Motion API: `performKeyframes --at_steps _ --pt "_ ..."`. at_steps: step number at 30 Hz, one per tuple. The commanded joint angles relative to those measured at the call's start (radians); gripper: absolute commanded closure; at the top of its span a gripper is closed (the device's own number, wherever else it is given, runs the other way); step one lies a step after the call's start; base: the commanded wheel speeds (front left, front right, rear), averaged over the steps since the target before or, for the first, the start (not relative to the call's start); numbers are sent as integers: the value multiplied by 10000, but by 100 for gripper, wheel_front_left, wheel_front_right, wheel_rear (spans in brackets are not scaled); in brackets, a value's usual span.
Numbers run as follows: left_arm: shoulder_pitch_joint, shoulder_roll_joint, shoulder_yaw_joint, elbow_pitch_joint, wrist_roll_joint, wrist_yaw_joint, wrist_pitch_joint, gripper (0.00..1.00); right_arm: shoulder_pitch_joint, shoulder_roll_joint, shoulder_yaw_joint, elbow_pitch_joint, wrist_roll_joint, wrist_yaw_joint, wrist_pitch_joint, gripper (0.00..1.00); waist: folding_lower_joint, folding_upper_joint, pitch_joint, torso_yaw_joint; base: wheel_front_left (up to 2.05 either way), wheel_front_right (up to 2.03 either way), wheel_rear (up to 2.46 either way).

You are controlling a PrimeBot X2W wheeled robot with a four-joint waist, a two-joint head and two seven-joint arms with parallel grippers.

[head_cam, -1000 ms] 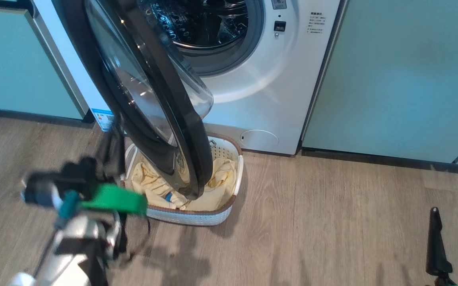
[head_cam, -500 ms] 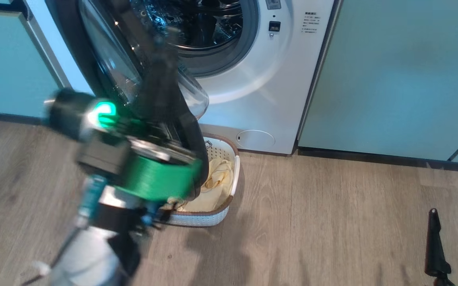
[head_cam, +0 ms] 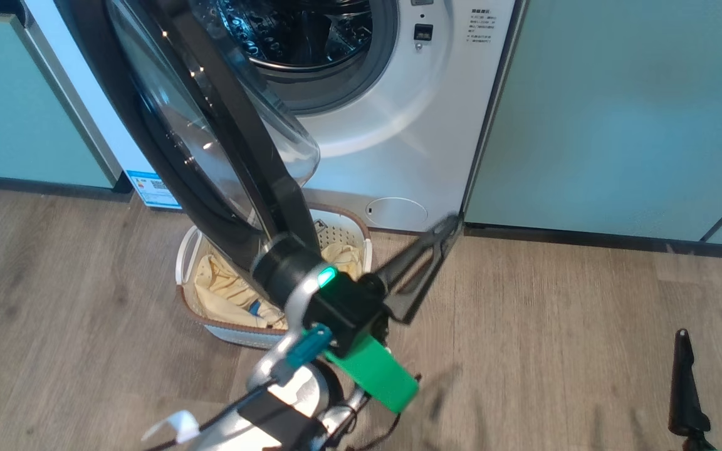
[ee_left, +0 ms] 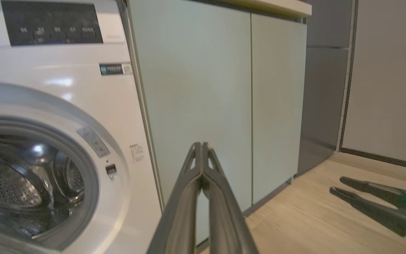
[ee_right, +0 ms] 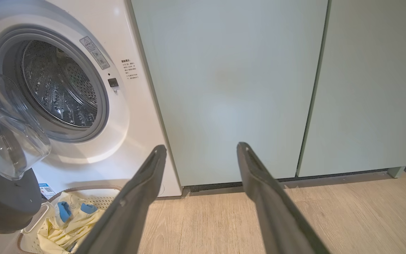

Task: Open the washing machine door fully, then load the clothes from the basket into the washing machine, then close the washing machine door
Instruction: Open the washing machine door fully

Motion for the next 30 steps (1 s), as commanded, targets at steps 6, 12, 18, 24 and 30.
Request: performKeyframes --at_steps 6,12,18,24,30 --pt "-100 40 260 538 -294 182 452 100 -457 -150 206 -256 70 -29 -65 0 0 0 59 50 0 0 0" --pt "-116 90 435 1097 -514 270 609 100 -439 -150 217 -225 72 -29 -65 0 0 0 29 59 0 0 0" --pt "-304 191 665 1646 -648 323 584 100 -433 -150 242 -189 80 -29 -65 0 0 0 -24 5 0 0 0" --pt "-580 282 897 2278 -751 424 575 100 -401 -150 250 -140 81 -29 -65 0 0 0 -95 -87 0 0 0" --pt "-892 428 1282 2963 -916 606 494 100 -380 -150 240 -129 84 -29 -65 0 0 0 -122 -168 0 0 0"
